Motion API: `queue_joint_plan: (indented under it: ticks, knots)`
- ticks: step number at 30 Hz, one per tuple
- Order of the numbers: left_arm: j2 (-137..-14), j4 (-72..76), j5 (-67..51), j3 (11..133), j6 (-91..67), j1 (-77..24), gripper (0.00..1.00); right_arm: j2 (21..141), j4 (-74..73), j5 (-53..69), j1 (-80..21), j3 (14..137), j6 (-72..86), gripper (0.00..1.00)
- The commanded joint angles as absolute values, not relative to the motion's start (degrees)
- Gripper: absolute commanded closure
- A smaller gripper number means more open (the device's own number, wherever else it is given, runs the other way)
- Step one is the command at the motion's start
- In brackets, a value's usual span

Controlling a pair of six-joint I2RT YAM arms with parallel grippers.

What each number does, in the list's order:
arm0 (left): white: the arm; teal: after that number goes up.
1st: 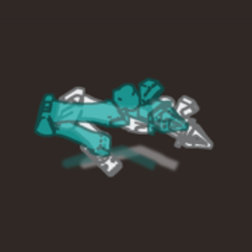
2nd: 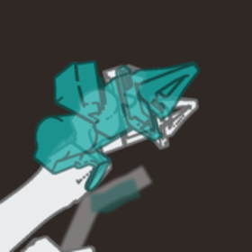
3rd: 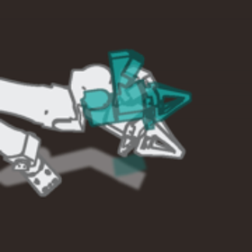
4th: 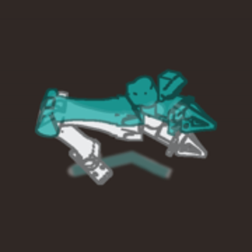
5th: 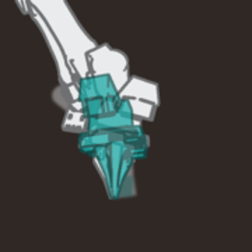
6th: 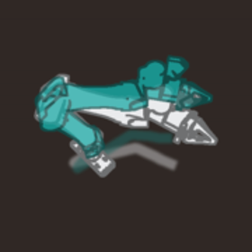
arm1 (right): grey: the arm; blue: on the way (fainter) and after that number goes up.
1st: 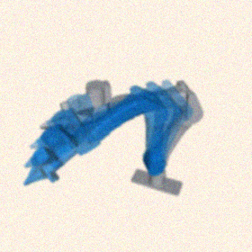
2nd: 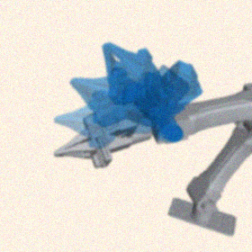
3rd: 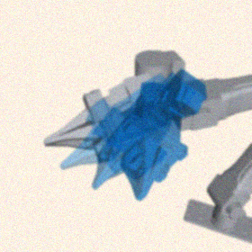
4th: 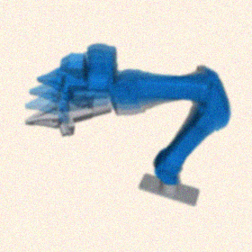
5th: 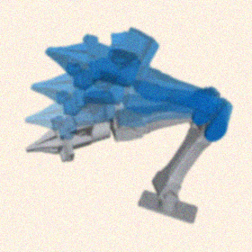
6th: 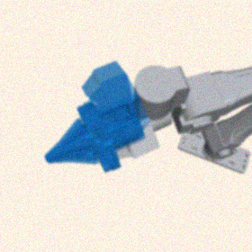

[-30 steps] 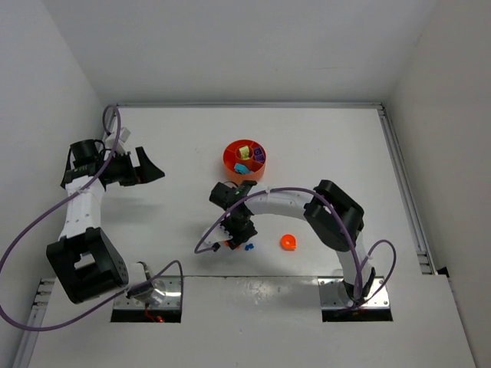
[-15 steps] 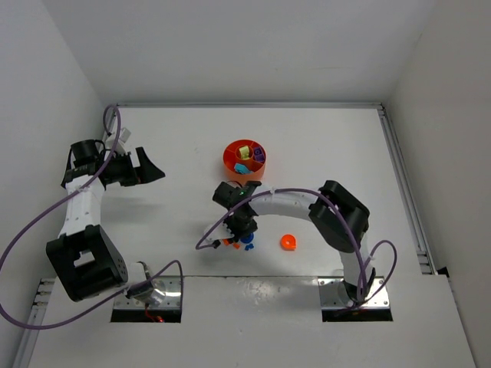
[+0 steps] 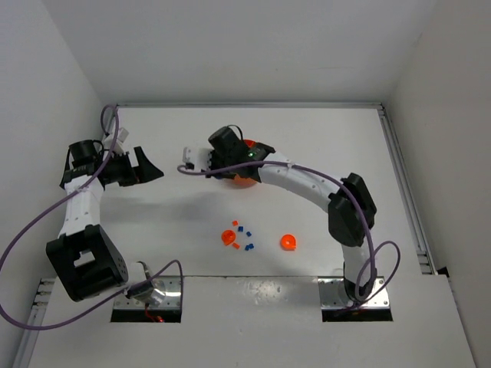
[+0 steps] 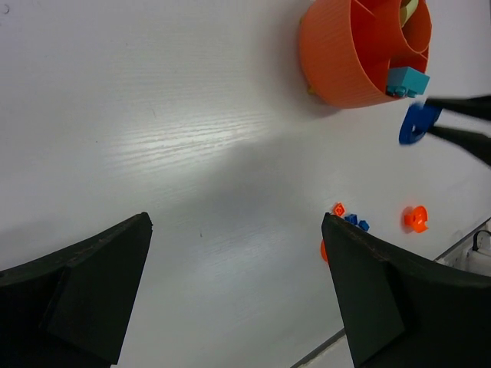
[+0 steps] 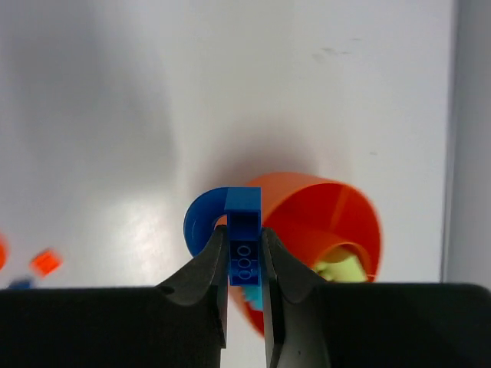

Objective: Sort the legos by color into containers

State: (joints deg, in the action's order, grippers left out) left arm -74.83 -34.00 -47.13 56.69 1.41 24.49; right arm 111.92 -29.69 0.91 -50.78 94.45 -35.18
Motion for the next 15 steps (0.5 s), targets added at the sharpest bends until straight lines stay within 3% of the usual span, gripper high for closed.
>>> queue_joint_plan:
  ticks: [1,7,15]
  knots:
    - [-74.0,-32.6,-47.9,56.3,1.3,25.8,0.0,115.9,-20.2,-7.5,-49.4,99.9,-24.3,1.0]
    - [-73.5,-32.6,-47.9,56.3,1.3,26.3,0.0,121.8,-13.0,-16.3,-48.3,105.1,-19.2,1.0]
    - [-73.5,-32.6,-48.4,56.3,1.3,26.8,0.0,126.9,-14.1,-16.3,-46.0,109.0,-17.9,1.0]
